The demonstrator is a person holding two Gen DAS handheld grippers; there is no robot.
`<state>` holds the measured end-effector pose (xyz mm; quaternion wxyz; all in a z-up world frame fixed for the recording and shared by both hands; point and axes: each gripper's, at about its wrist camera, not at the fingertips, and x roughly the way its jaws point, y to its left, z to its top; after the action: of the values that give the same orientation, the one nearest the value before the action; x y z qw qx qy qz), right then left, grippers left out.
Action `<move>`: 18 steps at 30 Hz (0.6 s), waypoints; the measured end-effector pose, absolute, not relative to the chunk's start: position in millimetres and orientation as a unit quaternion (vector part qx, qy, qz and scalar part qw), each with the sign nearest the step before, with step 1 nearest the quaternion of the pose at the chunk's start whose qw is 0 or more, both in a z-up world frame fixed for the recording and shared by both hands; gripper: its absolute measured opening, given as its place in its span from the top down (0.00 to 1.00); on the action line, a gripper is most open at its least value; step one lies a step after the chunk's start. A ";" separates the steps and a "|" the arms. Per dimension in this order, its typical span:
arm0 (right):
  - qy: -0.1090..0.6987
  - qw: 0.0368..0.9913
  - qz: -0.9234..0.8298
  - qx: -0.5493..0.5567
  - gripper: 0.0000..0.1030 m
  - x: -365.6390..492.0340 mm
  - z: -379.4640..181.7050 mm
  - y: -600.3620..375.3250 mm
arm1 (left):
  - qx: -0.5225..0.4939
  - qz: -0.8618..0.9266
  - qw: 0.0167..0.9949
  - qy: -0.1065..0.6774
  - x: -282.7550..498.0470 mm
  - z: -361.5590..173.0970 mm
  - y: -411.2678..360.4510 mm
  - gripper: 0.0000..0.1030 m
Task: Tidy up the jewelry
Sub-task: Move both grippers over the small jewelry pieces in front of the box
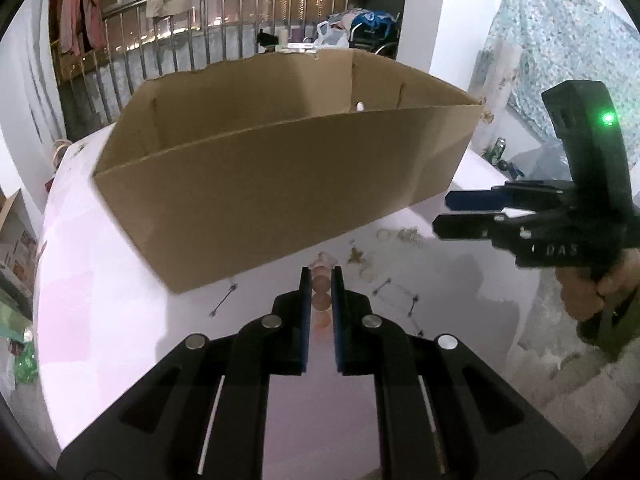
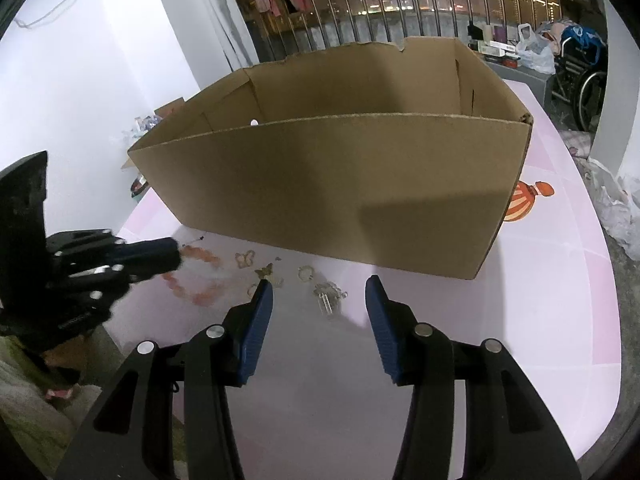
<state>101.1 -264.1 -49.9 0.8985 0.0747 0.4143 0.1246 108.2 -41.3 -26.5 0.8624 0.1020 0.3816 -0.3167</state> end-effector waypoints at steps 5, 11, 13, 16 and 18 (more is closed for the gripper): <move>0.413 0.901 0.126 0.053 0.54 96.3 -50.7 -261.6 | 0.121 -0.268 0.866 0.405 109.9 -42.1 -16.9 0.92; 0.413 0.902 0.127 0.024 0.54 89.9 -53.3 -262.6 | 0.124 -0.243 0.875 0.400 114.9 -44.6 -4.0 0.88; 0.410 0.902 0.131 0.015 0.54 87.7 -53.8 -262.7 | 0.116 -0.245 0.879 0.392 114.0 -40.9 -4.7 0.85; 0.404 0.904 0.140 0.004 0.55 85.7 -54.6 -262.0 | 0.107 -0.266 0.882 0.375 111.4 -33.0 -12.1 0.85; 0.403 0.903 0.146 -0.001 0.60 88.9 -56.0 -261.0 | 0.105 -0.285 0.879 0.368 110.7 -30.5 -19.9 0.84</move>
<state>88.8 -261.0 -56.0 0.9034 -0.0011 0.4031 0.1464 110.7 -19.9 -30.5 0.8791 0.1050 0.3677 -0.2846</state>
